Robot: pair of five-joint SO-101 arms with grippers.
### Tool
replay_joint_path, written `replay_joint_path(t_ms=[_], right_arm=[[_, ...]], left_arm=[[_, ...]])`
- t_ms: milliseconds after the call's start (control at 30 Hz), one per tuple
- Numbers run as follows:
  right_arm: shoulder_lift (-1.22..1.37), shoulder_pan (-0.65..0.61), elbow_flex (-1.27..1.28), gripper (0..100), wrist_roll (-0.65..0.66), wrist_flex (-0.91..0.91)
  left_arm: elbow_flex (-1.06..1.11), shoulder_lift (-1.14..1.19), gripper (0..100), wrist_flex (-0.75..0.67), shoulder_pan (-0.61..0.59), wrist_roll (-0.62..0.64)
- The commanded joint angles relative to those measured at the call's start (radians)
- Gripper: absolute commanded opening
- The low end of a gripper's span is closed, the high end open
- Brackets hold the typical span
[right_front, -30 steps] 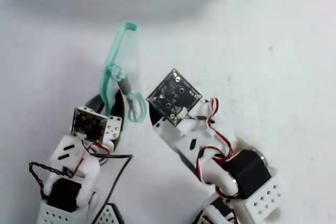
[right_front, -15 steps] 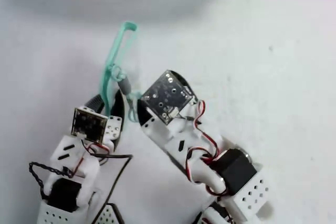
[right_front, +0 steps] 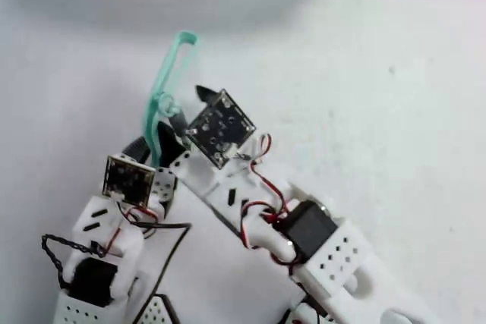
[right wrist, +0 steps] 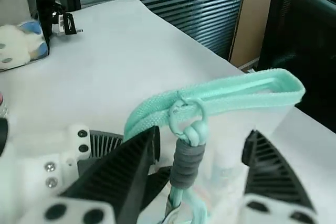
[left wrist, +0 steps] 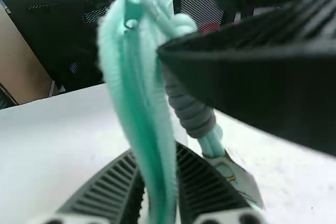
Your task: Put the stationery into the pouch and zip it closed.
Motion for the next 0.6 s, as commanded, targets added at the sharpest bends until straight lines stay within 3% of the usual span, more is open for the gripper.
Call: replay_joint_path(t_ms=[0, 200, 567], right_arm=[[0.033, 0.007, 0.000, 18.3, -0.011, -0.048], [0.059, 0.007, 0.003, 1.5, -0.009, -0.042], [0.067, 0.008, 0.029, 19.9, -0.011, -0.081]], left_arm=[[-0.006, -0.016, 2, -0.025, 0.013, -0.015], [-0.006, -0.016, 2, -0.026, 0.013, -0.017], [-0.006, -0.016, 2, -0.026, 0.013, -0.017]])
